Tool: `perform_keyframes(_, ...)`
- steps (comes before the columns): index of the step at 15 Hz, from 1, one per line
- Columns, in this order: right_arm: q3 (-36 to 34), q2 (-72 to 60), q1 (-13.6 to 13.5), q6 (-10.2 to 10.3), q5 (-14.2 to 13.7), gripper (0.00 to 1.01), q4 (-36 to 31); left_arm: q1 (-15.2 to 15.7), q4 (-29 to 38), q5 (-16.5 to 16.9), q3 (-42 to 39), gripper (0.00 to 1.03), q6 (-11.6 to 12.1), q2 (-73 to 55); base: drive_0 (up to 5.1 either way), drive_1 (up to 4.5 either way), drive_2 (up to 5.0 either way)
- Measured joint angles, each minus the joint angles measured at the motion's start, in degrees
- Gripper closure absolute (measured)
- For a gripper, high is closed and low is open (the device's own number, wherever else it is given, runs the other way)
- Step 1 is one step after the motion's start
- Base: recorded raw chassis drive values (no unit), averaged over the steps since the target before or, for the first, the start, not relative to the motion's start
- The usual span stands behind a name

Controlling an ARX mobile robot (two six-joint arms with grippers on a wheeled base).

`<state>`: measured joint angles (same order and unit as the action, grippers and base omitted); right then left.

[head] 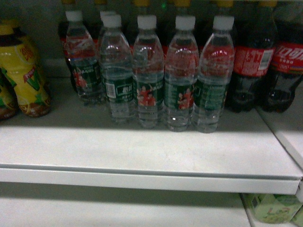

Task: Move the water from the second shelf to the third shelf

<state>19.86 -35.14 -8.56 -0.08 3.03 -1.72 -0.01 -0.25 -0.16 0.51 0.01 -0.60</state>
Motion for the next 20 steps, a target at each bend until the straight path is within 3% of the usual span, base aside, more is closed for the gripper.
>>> perform_keyframes(20,0.1,0.0,0.0,0.0,0.0,0.62,-0.3,0.0,0.0,0.2,0.0,0.05,0.0,0.0,0.0,0.00,0.0)
